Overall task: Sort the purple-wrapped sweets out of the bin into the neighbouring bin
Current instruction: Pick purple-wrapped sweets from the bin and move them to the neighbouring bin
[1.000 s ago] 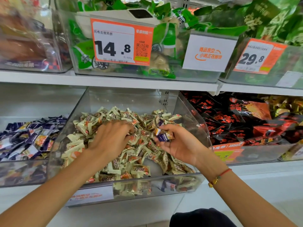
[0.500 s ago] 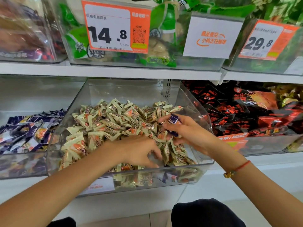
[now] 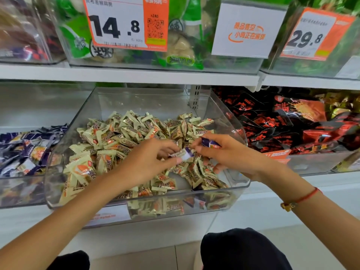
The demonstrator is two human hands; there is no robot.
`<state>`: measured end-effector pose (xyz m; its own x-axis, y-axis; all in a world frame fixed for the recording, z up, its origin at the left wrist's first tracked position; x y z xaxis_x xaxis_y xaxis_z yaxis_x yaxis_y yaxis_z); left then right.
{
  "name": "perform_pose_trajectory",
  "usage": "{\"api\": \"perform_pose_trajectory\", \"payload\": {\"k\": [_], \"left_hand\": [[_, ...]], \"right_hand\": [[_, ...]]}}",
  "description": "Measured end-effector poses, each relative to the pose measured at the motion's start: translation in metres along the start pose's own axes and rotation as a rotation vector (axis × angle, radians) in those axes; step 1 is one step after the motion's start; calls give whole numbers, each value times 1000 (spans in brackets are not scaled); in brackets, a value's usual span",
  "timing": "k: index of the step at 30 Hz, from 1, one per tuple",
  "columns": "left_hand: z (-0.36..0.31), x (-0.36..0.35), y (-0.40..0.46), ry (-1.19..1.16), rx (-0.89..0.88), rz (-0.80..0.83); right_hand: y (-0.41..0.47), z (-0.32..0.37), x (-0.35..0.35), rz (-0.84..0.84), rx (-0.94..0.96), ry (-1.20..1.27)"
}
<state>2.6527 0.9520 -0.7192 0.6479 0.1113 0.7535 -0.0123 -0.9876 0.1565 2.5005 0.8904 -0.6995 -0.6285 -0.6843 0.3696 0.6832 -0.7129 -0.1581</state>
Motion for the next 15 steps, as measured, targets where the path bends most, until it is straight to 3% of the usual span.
{"api": "perform_pose_trajectory", "payload": {"k": [4,9,11,15], "left_hand": [[-2,4,-5,-393,129,-68],[-6,6,2,-629,214,-224],[-5,3,5,-493,192,-154],[-5,-33,10,323,-11,294]], "right_hand": [[9,-5,-17,-23,-35,73],[7,9,-17,-138,188,89],[2,12,-5,-220,263,53],[-13,12,15,-309,303,5]]}}
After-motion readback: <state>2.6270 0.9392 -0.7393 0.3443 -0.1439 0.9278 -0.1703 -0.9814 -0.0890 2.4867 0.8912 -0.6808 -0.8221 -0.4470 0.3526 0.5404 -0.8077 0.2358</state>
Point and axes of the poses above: each hand's wrist, its own y-axis towards the middle knuckle, its own x-axis out of the back of the hand, z = x × y, the point moved 5 cm from there along y, towards the middle knuckle, and after that the axes turned 4 degrees about y, right-handed, at the moved point
